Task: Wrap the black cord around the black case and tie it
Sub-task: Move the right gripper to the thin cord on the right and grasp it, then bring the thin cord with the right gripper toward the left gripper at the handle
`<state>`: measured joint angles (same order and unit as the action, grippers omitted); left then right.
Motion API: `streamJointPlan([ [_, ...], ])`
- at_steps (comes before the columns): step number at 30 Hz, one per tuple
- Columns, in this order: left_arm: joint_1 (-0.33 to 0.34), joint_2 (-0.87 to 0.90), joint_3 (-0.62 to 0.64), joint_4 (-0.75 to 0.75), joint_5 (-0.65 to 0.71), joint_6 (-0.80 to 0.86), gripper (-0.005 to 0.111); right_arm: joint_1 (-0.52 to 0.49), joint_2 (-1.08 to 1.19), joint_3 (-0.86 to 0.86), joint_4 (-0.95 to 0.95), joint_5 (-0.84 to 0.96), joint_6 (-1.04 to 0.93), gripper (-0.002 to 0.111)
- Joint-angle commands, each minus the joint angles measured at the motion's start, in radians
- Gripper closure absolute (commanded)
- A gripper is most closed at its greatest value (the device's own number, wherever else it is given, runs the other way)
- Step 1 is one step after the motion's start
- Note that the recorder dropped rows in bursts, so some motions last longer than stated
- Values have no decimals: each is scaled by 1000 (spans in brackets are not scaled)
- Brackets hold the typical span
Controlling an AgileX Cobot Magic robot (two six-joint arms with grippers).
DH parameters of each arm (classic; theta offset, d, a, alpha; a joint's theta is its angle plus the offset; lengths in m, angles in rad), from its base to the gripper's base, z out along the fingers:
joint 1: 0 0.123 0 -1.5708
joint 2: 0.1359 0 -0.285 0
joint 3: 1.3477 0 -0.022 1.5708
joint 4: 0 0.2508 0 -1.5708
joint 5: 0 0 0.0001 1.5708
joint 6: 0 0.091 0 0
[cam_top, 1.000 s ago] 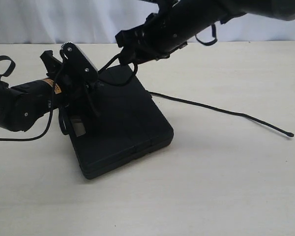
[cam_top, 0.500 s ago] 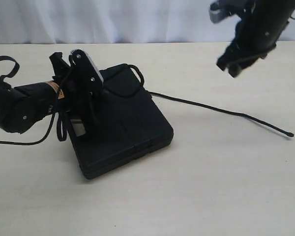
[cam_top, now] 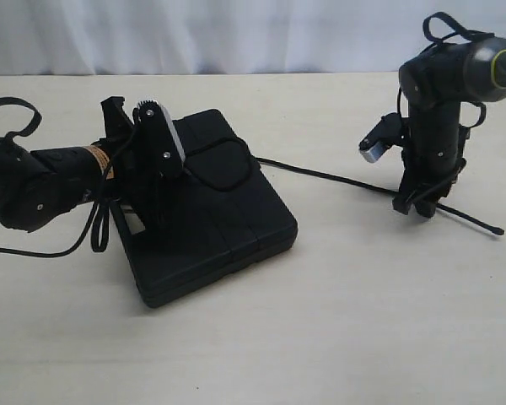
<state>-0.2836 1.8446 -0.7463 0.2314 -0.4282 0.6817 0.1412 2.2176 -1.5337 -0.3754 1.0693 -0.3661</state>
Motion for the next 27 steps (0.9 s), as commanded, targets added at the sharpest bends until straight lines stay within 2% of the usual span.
streamJointPlan([
  [1,-4,0,5,22,-1,-5,107,-12,0,-1,-15,-62,-15,62],
  [3,-4,0,5,22,-1,-5,107,-16,2,-1,-12,-64,-12,68],
  [4,-4,0,5,22,-1,-5,107,-18,3,-1,-8,-64,-9,73],
  [5,-4,0,5,22,-1,-5,107,-22,3,-1,-4,-64,27,83],
  [9,-4,0,5,22,-1,-5,107,-28,3,-1,14,-38,43,102],
  [15,-4,0,5,66,-1,-5,107,-28,-11,-1,113,-19,27,104],
  [19,-4,0,5,133,-41,-5,107,-28,-140,-1,501,-21,-91,104],
  [23,-4,0,5,152,-101,-2,107,-23,-212,-1,1174,-27,-191,104],
  [25,-4,0,5,152,-107,1,107,-2,-206,10,1351,-73,-198,104],
  [27,-4,0,5,152,-109,15,107,30,-202,28,1427,-170,-198,104],
])
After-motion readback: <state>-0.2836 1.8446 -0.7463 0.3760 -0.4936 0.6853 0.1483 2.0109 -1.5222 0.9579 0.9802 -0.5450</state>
